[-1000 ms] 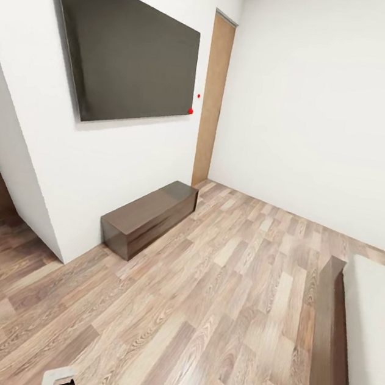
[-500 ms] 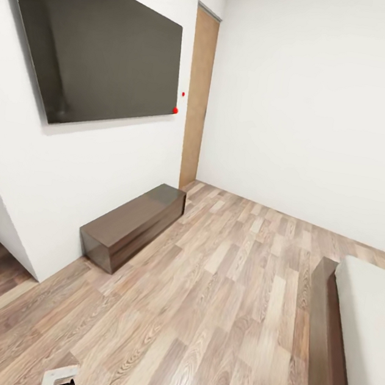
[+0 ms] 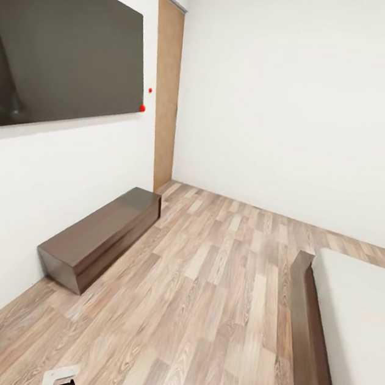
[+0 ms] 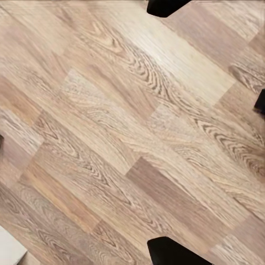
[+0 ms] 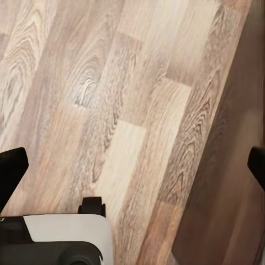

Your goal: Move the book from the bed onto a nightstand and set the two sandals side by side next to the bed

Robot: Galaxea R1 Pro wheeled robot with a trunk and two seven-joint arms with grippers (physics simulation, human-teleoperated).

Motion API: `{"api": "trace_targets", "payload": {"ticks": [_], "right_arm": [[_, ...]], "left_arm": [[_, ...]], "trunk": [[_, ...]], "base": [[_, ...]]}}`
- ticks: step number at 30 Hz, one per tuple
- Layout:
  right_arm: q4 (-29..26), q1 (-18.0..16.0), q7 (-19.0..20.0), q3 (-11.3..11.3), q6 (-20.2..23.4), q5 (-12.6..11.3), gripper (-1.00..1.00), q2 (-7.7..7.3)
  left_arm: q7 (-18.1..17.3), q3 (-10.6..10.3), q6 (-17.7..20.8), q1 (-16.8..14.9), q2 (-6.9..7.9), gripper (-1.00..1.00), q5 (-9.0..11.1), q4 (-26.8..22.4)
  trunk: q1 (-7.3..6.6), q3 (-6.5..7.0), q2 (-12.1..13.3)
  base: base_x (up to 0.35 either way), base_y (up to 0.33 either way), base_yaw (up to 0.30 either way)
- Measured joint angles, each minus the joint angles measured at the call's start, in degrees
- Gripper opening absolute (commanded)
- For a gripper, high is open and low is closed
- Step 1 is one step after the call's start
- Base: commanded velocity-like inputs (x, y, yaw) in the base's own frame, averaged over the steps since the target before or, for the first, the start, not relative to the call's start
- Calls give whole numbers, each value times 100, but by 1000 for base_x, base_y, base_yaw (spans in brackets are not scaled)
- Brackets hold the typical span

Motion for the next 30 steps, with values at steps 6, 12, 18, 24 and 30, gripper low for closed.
{"api": "trace_targets", "payload": {"ticks": [6, 12, 18, 24, 30], "right_arm": [[-1, 0, 0, 0, 0, 0, 100, 2], [-1, 0, 0, 0, 0, 0, 100, 2], [0, -1, 0, 0, 0, 3, 100, 6], [0, -1, 0, 0, 0, 14, 100, 23], [1, -2, 0, 0, 0, 17, 100, 27]], "left_arm": [[-1, -1, 0, 0, 0, 100, 0, 0], [-2, -1, -1, 0, 0, 100, 0, -1], [-1, -1, 0, 1, 1, 100, 1, -2], [2, -1, 0, 1, 1, 100, -1, -2], [2, -1, 1, 2, 1, 100, 0, -2]], "trunk": [[0, 0, 0], [0, 0, 0], [0, 0, 0], [0, 0, 0], [0, 0, 0]], "base": [[338, 0, -272], [338, 0, -229], [338, 0, -74], [338, 0, -19], [338, 0, -4]]}}
